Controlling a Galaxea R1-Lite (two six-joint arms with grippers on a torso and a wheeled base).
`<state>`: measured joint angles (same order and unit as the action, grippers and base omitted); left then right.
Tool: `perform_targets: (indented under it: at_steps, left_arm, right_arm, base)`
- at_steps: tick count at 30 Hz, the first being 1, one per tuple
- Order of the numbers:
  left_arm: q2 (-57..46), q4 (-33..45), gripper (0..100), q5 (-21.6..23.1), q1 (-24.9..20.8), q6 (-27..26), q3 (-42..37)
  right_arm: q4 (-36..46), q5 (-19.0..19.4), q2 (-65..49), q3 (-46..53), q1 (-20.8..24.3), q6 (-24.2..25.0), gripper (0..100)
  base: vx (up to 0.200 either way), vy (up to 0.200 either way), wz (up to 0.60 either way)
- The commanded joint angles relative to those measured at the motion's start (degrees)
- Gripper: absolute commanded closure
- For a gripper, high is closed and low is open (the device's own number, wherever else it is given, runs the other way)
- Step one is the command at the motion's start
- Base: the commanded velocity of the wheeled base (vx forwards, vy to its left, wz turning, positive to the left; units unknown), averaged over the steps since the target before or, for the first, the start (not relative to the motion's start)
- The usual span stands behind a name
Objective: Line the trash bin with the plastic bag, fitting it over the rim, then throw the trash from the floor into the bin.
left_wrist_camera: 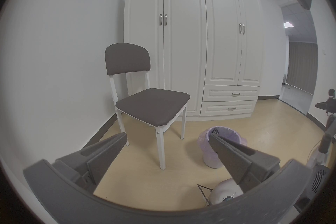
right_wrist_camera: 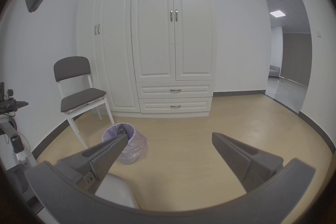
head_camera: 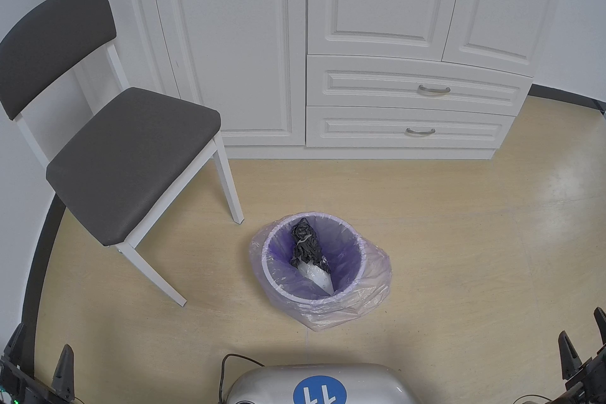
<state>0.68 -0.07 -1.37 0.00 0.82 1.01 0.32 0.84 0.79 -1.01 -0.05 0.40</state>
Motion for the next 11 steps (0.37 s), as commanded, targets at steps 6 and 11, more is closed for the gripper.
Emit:
perform_targets:
  at_steps: [6, 11]
  left_arm:
    - [-0.7, 0.0, 0, 0.0, 0.1, -0.2, -1.0]
    - [-0.7, 0.0, 0, 0.0, 0.1, -0.2, -1.0]
  right_arm:
    - [-0.1, -0.5, -0.7, 0.9, -0.1, -0.6, 0]
    - [-0.2, -0.3, -0.7, 1.0, 0.0, -0.4, 0]
  base:
    - [0.000, 0.000, 0.00]
    - [0.000, 0.000, 0.00]
